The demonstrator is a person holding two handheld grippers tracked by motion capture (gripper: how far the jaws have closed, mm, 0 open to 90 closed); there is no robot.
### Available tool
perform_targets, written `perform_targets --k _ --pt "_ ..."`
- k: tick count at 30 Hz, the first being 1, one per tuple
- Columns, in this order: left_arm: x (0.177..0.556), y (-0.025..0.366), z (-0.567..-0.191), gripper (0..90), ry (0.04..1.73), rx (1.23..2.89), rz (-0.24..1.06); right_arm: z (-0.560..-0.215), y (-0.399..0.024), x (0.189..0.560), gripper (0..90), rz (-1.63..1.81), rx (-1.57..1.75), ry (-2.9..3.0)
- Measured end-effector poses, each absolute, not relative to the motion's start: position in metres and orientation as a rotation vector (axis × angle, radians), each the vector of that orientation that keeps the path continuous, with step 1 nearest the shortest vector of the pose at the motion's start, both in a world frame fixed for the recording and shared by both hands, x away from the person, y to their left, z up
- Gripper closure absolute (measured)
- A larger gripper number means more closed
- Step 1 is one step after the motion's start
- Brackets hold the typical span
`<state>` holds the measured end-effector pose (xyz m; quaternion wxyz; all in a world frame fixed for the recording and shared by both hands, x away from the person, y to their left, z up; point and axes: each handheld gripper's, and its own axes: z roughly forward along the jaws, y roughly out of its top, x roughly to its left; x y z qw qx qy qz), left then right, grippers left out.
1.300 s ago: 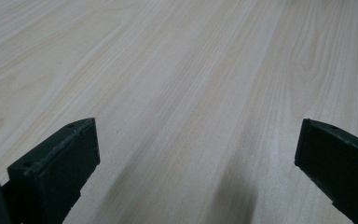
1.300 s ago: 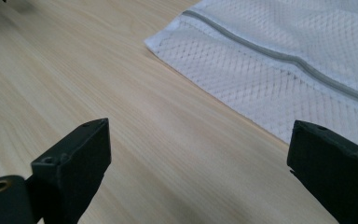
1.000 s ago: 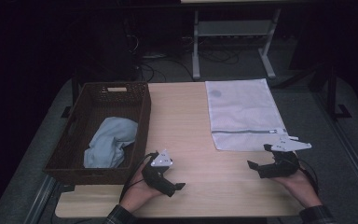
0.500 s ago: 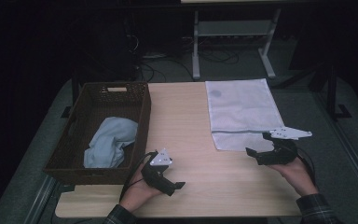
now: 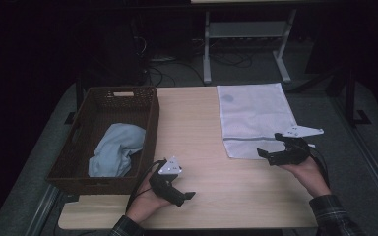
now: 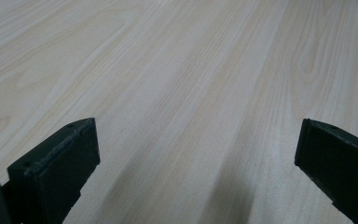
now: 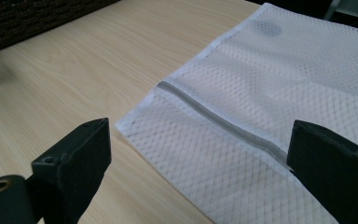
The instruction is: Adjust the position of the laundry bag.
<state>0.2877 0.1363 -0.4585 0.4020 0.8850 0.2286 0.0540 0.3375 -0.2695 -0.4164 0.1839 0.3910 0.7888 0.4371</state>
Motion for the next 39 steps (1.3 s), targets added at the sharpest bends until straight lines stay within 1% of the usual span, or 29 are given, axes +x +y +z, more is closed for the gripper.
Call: perform_targets --k 13,16,24,29,39 --pt "0.288 0.137 -0.459 0.0 0.584 2.238 0.132 -0.413 -0.258 0.358 7.5 1.211 1.060 2.255" --pt "0.288 0.136 -0.459 0.0 0.583 2.239 0.133 -0.415 -0.258 0.363 9.7 1.233 1.071 2.244" --pt "0.288 0.136 -0.459 0.0 0.585 2.241 0.132 -0.415 -0.259 0.377 10.3 1.186 1.099 2.256" --pt "0.288 0.136 -0.460 0.0 0.586 2.241 0.126 -0.415 -0.261 0.383 13.5 1.223 1.125 2.222" --pt "0.288 0.136 -0.461 0.0 0.589 2.239 0.121 -0.422 -0.265 0.393 14.5 1.235 1.176 2.215"
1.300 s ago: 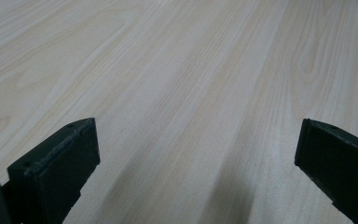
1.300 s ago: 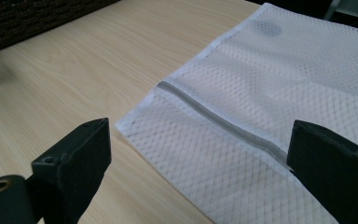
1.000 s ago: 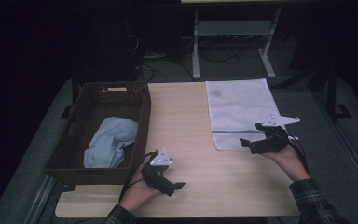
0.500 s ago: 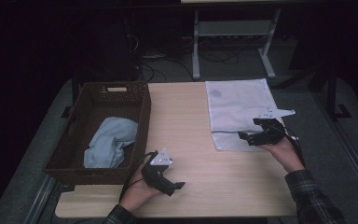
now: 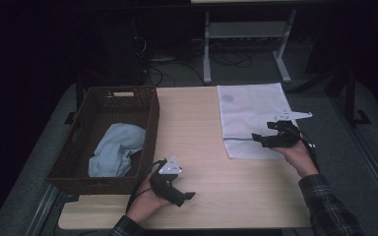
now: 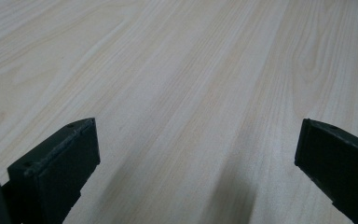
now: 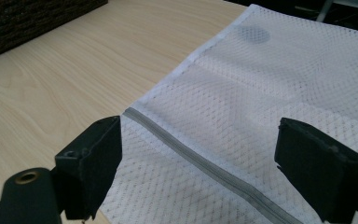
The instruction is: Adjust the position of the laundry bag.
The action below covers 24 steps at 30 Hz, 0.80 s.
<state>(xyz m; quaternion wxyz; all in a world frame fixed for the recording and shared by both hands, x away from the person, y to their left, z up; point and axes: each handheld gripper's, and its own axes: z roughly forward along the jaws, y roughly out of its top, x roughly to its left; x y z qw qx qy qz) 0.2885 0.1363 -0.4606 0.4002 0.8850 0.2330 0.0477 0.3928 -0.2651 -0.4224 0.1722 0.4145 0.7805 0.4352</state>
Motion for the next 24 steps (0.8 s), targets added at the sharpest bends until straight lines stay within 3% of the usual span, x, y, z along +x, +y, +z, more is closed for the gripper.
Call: perform_targets --k 10,13,21,24 --pt "0.288 0.137 -0.461 0.0 0.590 2.238 0.120 -0.414 -0.262 0.410 16.8 1.196 1.177 2.234" --pt "0.289 0.137 -0.461 0.0 0.588 2.241 0.118 -0.413 -0.262 0.415 22.1 1.217 1.163 2.202" --pt "0.289 0.137 -0.461 0.0 0.589 2.241 0.118 -0.410 -0.262 0.433 25.5 1.186 1.200 2.226" --pt "0.289 0.137 -0.461 0.0 0.589 2.243 0.117 -0.406 -0.262 0.439 31.5 1.174 1.203 2.227"
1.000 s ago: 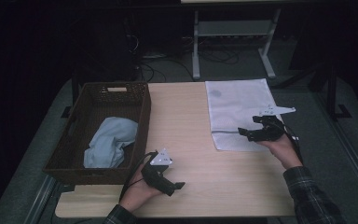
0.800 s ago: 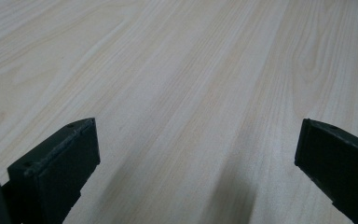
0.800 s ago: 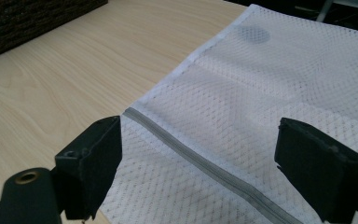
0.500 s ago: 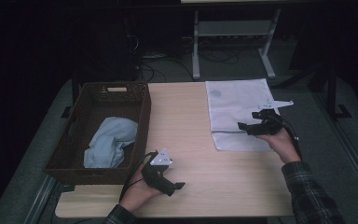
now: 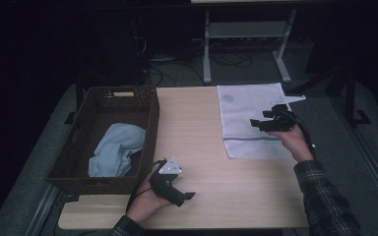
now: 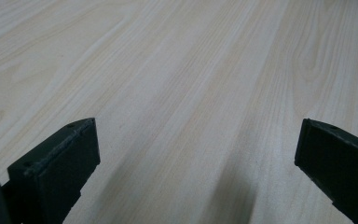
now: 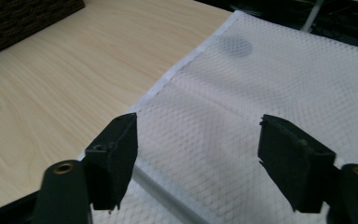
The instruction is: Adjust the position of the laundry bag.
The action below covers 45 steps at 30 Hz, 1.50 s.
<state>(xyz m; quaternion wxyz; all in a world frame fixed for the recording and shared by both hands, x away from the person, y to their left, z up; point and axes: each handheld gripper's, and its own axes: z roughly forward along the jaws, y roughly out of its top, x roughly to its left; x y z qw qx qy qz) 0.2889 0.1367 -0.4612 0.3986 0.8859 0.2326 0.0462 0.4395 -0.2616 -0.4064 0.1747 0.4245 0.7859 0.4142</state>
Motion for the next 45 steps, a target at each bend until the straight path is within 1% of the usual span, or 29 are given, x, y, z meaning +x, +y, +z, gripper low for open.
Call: perform_targets --k 2,4,8,11,13,17,26,34,45 --pt "0.289 0.137 -0.461 0.0 0.589 2.242 0.118 -0.404 -0.262 0.445 35.2 1.171 1.212 2.232" --pt "0.289 0.137 -0.461 0.0 0.591 2.241 0.118 -0.402 -0.262 0.449 42.9 1.171 1.209 2.215" --pt "0.289 0.137 -0.461 0.0 0.591 2.242 0.119 -0.401 -0.260 0.460 49.5 1.127 1.230 2.213" --pt "0.289 0.138 -0.461 0.0 0.593 2.239 0.117 -0.404 -0.261 0.467 57.7 1.145 1.256 2.177" --pt "0.289 0.138 -0.461 0.0 0.593 2.241 0.119 -0.408 -0.263 0.475 60.9 1.125 1.301 2.213" --pt "0.289 0.137 -0.461 0.0 0.589 2.243 0.121 -0.413 -0.265 0.485 72.5 1.118 1.344 2.193" --pt "0.289 0.138 -0.461 0.0 0.589 2.238 0.114 -0.426 -0.263 0.505 89.3 0.989 1.361 2.175" --pt "0.289 0.138 -0.461 0.0 0.591 2.235 0.110 -0.444 -0.264 0.518 89.7 0.908 1.369 2.210" --pt "0.289 0.138 -0.461 0.0 0.591 2.233 0.111 -0.461 -0.264 0.524 89.8 0.854 1.376 2.226"
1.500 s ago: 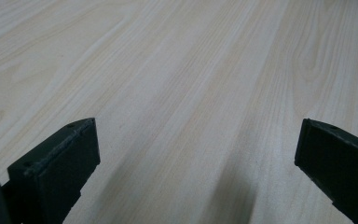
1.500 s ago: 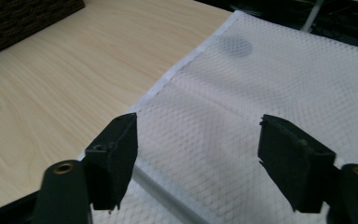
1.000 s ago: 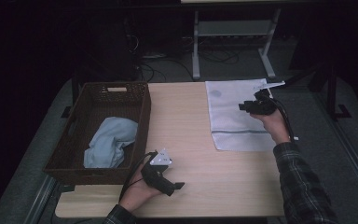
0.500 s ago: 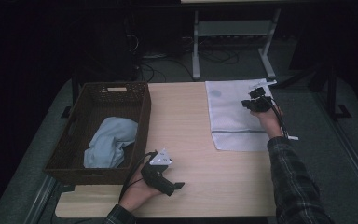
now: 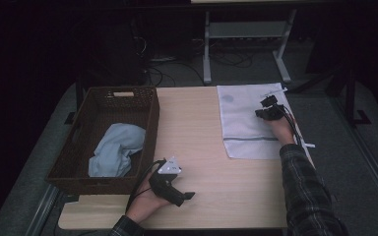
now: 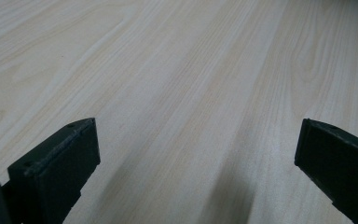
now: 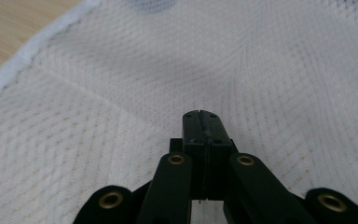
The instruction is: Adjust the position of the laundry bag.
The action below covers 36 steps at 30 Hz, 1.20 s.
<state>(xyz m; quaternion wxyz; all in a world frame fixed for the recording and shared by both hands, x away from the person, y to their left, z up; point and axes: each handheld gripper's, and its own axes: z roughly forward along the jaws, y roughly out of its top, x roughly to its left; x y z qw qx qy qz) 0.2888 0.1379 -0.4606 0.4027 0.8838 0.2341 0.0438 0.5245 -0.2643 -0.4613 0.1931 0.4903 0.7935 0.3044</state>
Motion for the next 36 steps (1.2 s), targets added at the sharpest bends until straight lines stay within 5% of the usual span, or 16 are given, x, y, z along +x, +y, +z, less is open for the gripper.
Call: perform_targets --k 36 --pt "0.288 0.137 -0.460 0.0 0.589 2.230 0.111 -0.466 -0.257 0.494 89.8 0.781 1.434 2.235"
